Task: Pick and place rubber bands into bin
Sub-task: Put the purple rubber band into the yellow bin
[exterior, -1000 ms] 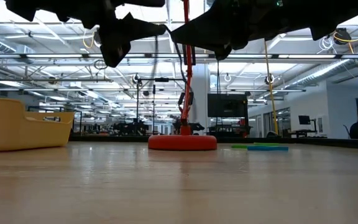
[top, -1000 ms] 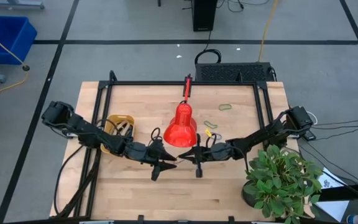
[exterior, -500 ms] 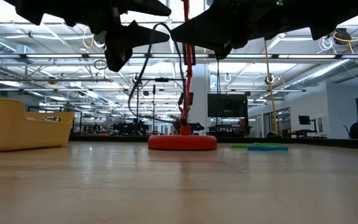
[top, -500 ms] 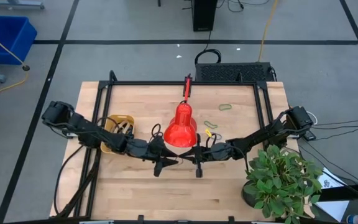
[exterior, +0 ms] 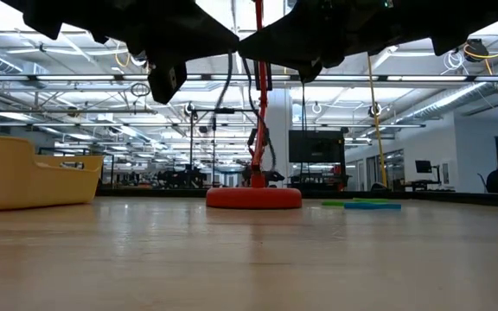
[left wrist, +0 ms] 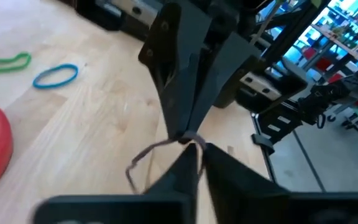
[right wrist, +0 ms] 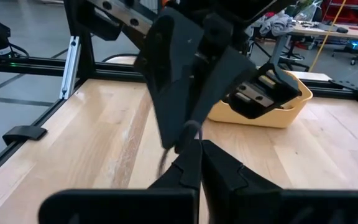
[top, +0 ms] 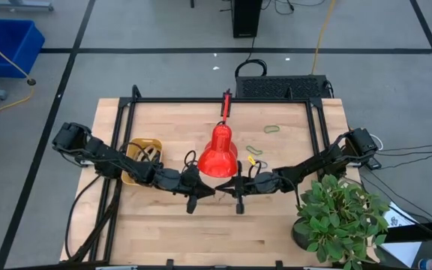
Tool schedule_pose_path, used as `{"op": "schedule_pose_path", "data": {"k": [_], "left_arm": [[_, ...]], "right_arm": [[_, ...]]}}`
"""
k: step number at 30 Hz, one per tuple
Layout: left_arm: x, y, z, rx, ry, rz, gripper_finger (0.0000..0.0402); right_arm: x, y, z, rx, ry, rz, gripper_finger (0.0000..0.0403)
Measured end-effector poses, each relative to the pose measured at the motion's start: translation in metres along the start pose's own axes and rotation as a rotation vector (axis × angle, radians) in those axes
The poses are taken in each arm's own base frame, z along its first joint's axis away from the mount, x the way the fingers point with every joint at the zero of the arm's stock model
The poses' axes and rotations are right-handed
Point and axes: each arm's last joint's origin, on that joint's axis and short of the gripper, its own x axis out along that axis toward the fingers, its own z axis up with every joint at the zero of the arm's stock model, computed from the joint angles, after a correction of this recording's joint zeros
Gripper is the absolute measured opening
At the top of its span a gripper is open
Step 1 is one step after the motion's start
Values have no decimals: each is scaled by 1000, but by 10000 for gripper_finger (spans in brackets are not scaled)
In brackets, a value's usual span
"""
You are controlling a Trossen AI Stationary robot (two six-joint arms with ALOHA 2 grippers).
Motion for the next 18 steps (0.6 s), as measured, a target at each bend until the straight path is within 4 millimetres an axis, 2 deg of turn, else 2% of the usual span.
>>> {"op": "schedule_pose_path", "data": {"k": [2, 11, 18], "left_arm": [[0, 0, 0, 9, -2, -1, 10], [0, 0, 0, 17, -1, 0, 7], [0, 0, 0, 17, 1, 1, 6]], "right_arm": [[0, 0, 0, 0, 0, 0, 0], [0, 0, 0, 0, 0, 4, 2], [0, 0, 0, 32, 0, 4, 25]]}}
